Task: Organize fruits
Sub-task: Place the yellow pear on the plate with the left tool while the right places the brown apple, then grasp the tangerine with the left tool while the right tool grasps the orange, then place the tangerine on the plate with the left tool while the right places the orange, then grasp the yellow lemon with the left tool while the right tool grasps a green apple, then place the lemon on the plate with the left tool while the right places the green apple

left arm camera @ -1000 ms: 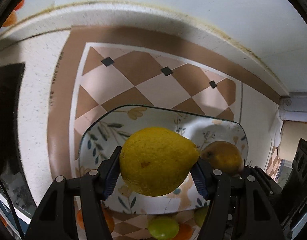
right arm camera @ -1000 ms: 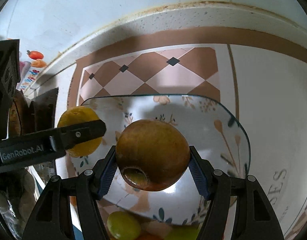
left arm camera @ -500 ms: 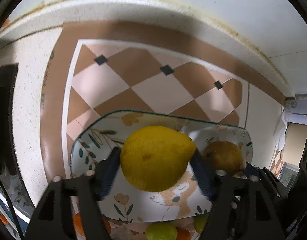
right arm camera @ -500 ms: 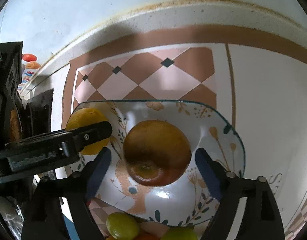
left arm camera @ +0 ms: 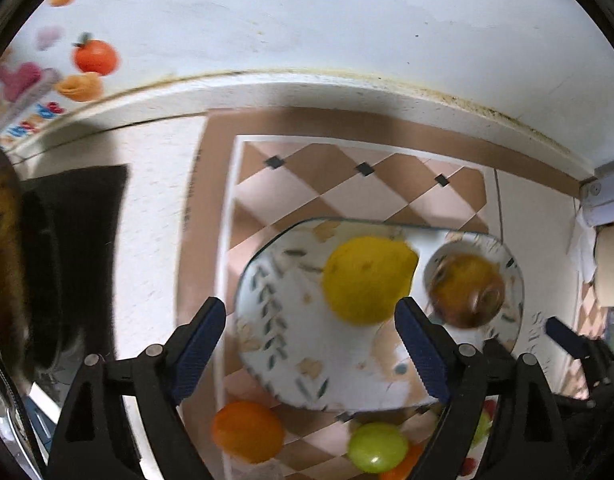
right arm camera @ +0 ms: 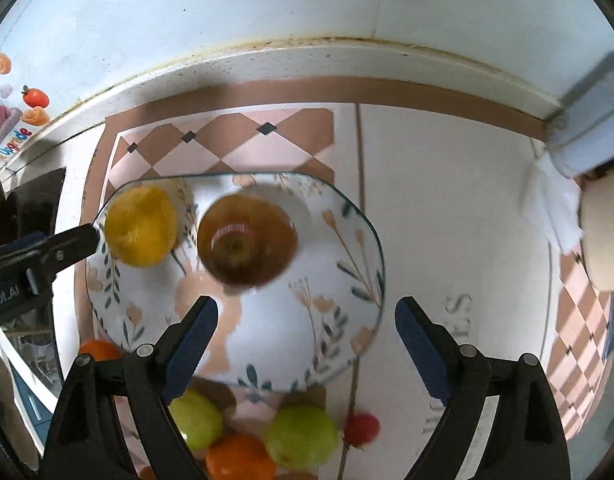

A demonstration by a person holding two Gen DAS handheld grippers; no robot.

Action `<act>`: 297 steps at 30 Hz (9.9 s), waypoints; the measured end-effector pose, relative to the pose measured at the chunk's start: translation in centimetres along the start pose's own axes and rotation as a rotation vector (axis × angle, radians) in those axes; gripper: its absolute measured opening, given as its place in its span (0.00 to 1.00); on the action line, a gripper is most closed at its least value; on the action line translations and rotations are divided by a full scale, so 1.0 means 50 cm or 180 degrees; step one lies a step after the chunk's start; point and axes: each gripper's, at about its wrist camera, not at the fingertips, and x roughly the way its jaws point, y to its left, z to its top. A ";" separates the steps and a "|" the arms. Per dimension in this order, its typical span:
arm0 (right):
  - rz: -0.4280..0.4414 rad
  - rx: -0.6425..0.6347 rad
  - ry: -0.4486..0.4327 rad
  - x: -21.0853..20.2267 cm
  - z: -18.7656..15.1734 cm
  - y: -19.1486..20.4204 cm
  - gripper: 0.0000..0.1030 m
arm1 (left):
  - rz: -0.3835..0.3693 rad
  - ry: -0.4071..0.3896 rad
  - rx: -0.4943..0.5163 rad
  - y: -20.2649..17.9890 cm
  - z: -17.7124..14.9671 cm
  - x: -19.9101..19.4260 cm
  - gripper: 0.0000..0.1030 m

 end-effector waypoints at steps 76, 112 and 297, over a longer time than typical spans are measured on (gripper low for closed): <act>0.0744 -0.0230 0.0599 0.079 -0.385 0.072 0.64 | 0.0113 0.0513 0.0249 0.083 -0.509 0.018 0.52; 0.1152 0.0068 0.0109 0.072 -0.053 0.141 0.64 | -0.0252 0.0292 -0.0023 0.058 0.017 -0.007 0.51; 0.1569 0.0886 0.0274 0.074 -0.004 -0.185 0.79 | -0.1062 0.0731 -0.0475 -0.129 -0.067 0.050 0.73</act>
